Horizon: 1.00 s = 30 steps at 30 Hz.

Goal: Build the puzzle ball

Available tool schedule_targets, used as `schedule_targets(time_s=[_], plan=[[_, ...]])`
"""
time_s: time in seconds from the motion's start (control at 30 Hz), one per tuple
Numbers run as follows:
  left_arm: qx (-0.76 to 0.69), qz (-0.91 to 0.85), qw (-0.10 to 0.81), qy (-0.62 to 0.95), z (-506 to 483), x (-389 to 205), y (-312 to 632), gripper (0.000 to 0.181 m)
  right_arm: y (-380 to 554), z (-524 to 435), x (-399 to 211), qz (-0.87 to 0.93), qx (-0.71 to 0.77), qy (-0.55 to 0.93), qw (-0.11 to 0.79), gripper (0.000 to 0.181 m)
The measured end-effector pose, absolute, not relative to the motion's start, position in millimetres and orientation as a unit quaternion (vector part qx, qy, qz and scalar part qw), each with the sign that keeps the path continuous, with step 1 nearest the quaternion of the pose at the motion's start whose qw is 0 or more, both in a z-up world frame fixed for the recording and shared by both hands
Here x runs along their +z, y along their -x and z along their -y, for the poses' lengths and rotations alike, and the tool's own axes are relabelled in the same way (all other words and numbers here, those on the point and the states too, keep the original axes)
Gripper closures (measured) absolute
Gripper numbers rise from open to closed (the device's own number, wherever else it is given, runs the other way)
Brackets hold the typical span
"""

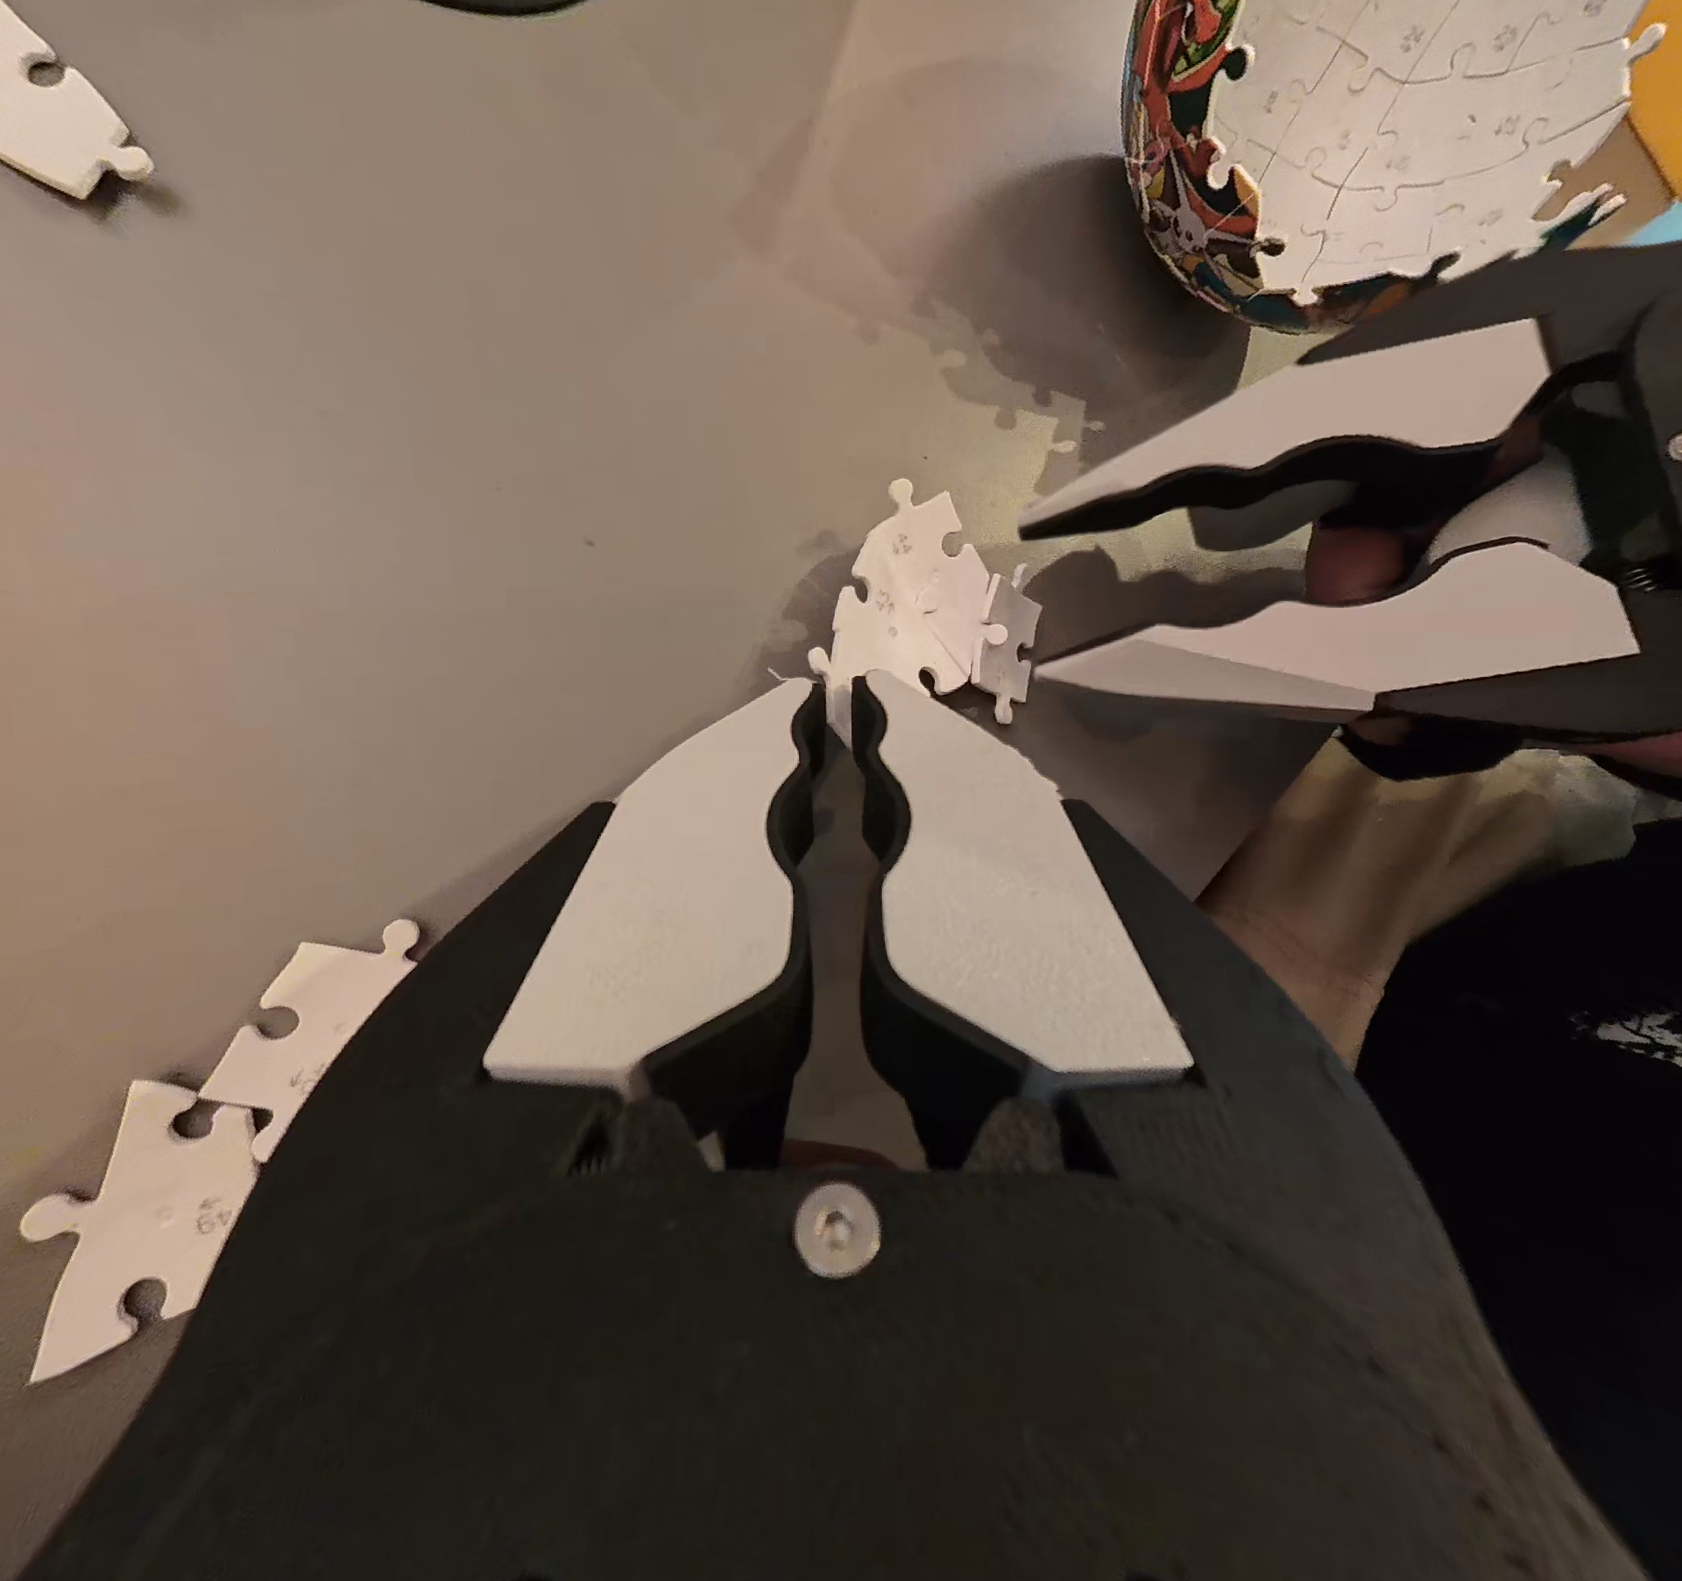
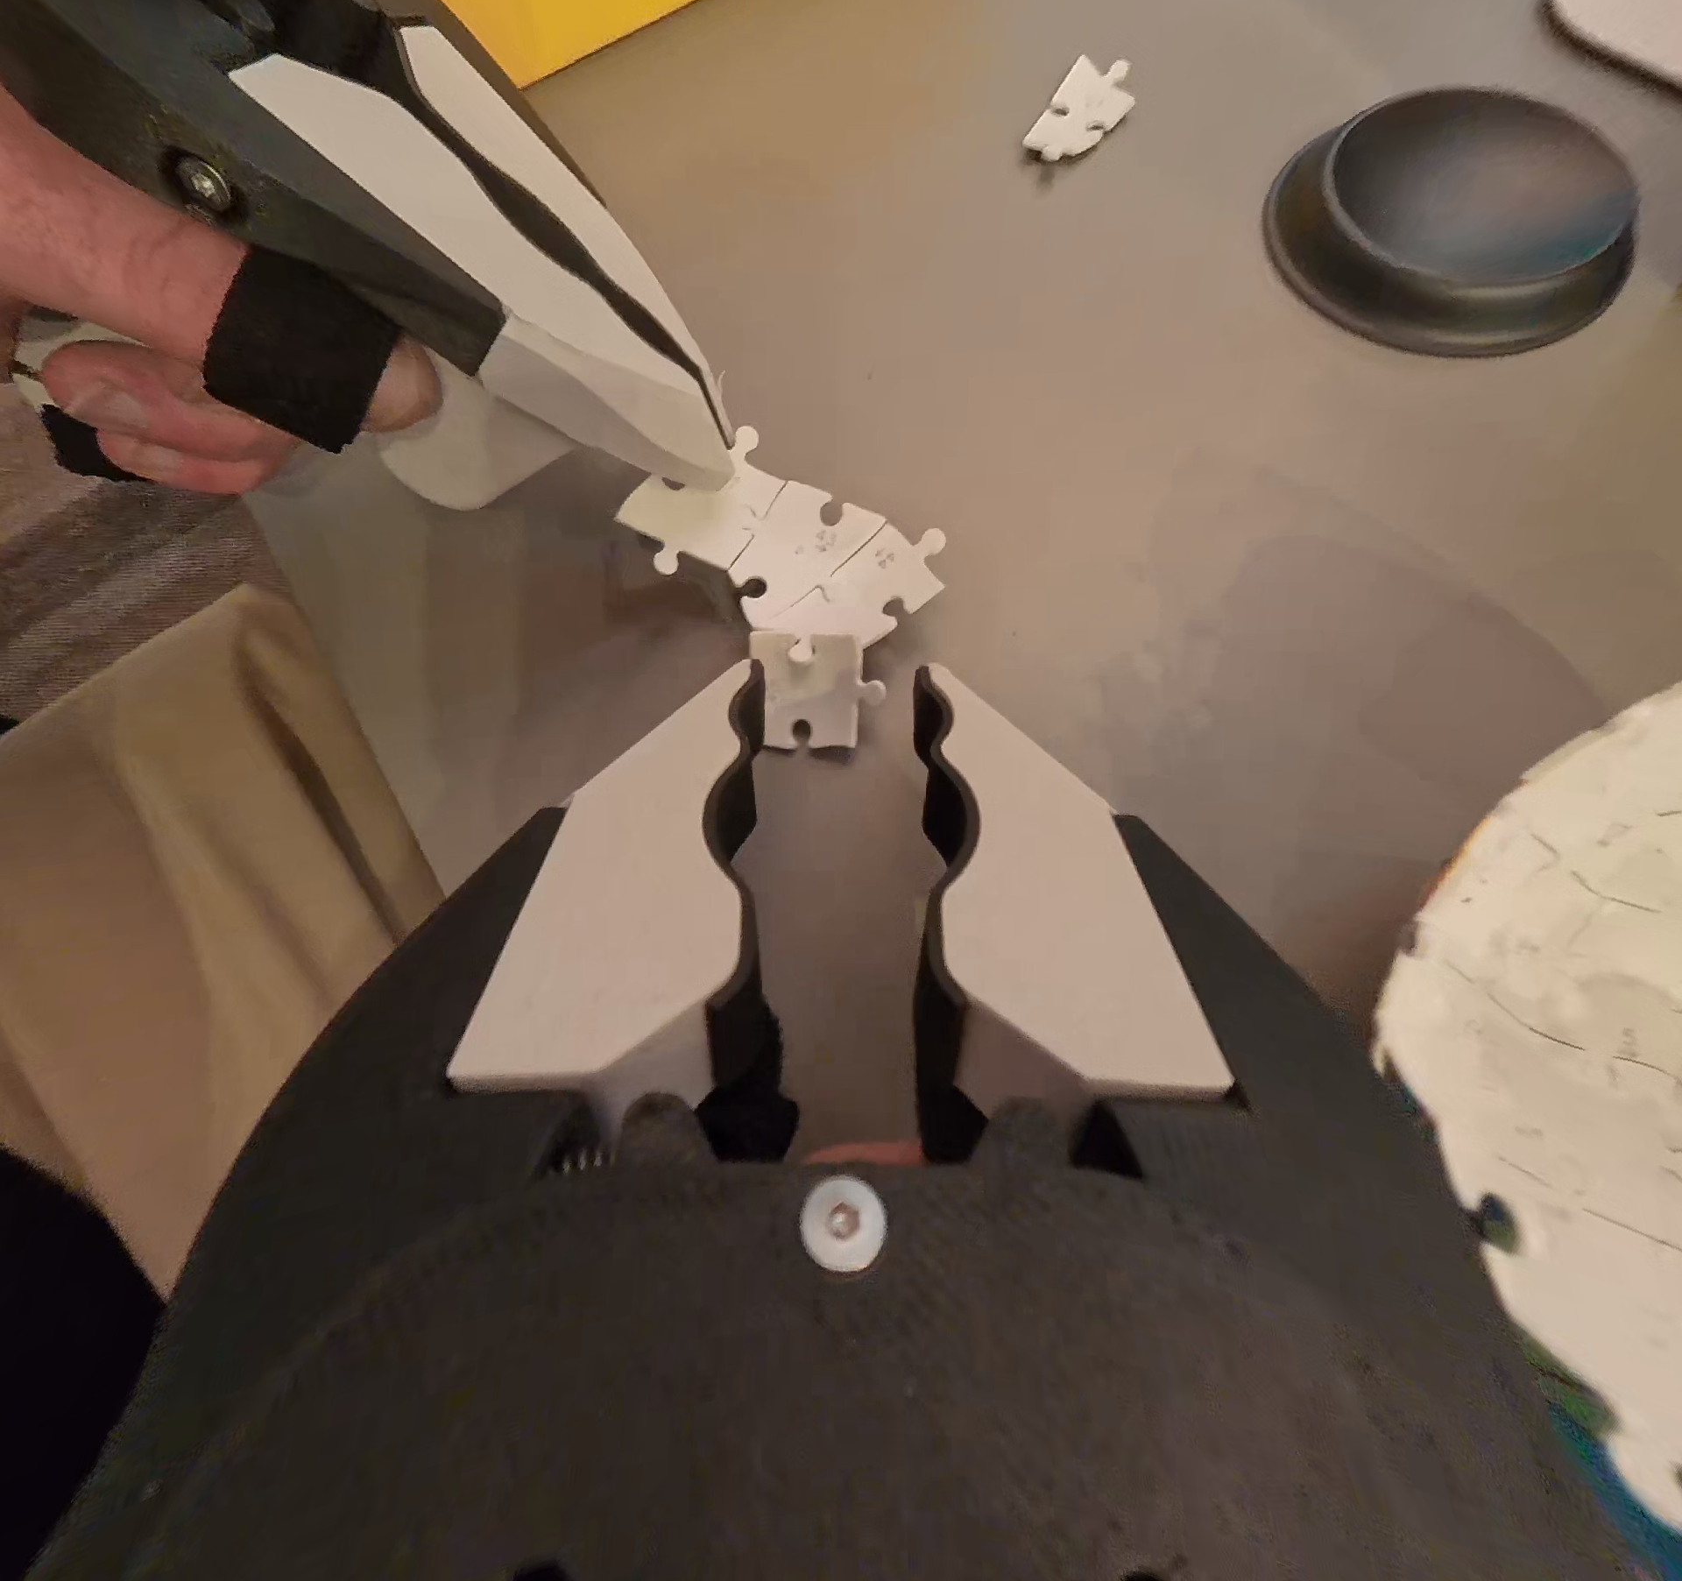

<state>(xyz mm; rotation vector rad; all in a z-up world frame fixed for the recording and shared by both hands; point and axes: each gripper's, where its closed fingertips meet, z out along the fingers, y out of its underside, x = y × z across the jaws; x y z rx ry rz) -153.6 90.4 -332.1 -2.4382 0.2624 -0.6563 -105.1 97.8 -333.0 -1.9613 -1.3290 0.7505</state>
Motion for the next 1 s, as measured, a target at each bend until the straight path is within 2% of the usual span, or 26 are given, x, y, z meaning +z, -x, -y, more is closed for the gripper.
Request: schedule_targets(time_s=[0.17, 0.23, 0.73, 1.0], plan=[[-0.252, -0.11, 0.32, 0.907, -93, -326, 153, 0.177, 107, -95, -341, 0.499, 0.301, 0.76, 0.288, 0.153], [-0.25, -0.117, 0.33, 0.903, -94, -323, 153, 0.177, 107, -93, -344, 0.501, 0.303, 0.762, 0.276, 0.16], [-0.255, -0.137, 0.388, 0.875, -100, -308, 154, 0.179, 109, -89, -333, 0.463, 0.36, 0.767, 0.258, 0.18], [-0.255, -0.138, 0.4, 0.87, -101, -308, 152, 0.179, 108, -92, -335, 0.421, 0.377, 0.789, 0.24, 0.18]])
